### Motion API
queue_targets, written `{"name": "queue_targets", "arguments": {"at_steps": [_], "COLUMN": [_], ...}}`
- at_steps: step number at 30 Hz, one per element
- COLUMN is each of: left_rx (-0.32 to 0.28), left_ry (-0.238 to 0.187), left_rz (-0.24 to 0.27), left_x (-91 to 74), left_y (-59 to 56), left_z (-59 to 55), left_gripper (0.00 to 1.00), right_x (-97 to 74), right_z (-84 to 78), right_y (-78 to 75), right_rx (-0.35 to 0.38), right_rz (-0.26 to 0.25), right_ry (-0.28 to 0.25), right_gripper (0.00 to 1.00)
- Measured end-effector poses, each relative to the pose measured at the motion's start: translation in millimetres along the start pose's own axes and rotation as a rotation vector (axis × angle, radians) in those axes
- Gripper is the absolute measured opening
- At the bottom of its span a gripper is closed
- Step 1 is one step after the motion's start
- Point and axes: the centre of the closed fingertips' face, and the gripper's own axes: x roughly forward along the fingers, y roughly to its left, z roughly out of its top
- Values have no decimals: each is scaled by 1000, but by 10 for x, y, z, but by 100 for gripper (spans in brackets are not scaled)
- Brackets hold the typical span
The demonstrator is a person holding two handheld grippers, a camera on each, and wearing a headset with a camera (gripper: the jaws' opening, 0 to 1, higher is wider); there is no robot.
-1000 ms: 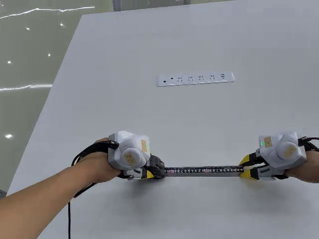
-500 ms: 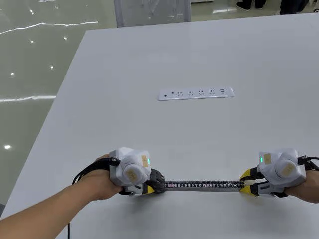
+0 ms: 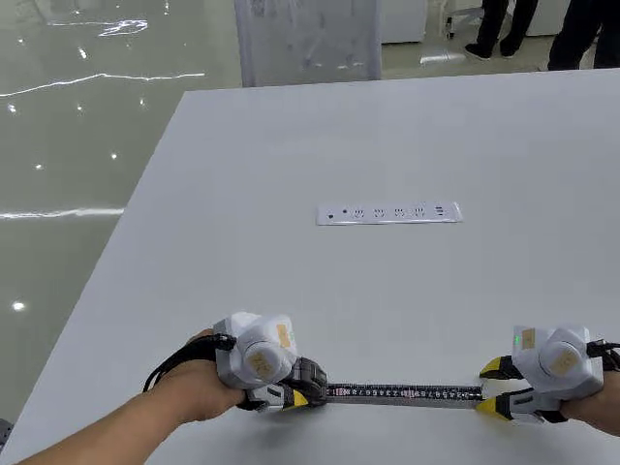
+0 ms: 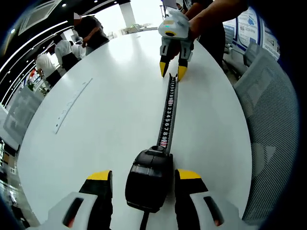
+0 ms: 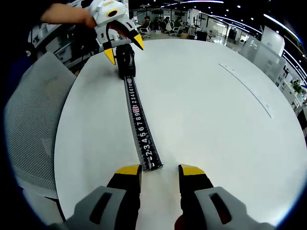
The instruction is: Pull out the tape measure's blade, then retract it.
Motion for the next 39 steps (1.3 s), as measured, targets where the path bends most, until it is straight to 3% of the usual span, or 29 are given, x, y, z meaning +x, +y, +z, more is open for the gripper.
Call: {"name": "queue_targets", "arguments": {"at_steps": [4,11,27,39], "left_rx": [-32,-102,-273,-375], "left_ry": [-12,-33,-108,-150], "left_rz": [24,64,178,219], "left_x": [-72,-191,-540,-673], "left_y": [-9,-15,-68,-153], "left_z": [3,-35,-5,8], "left_gripper": [49,54,64,71], "right_x": [-82,-181,-423,-562], "right_z": [62,108,246,296], "right_y": [-11,41,242,403], "right_rx": [80,142,216,288], "right_rz": [-26,-50,-113,-149], "right_ry": [-47,-79,-136,-170], "right_gripper": [31,37,49,58]}}
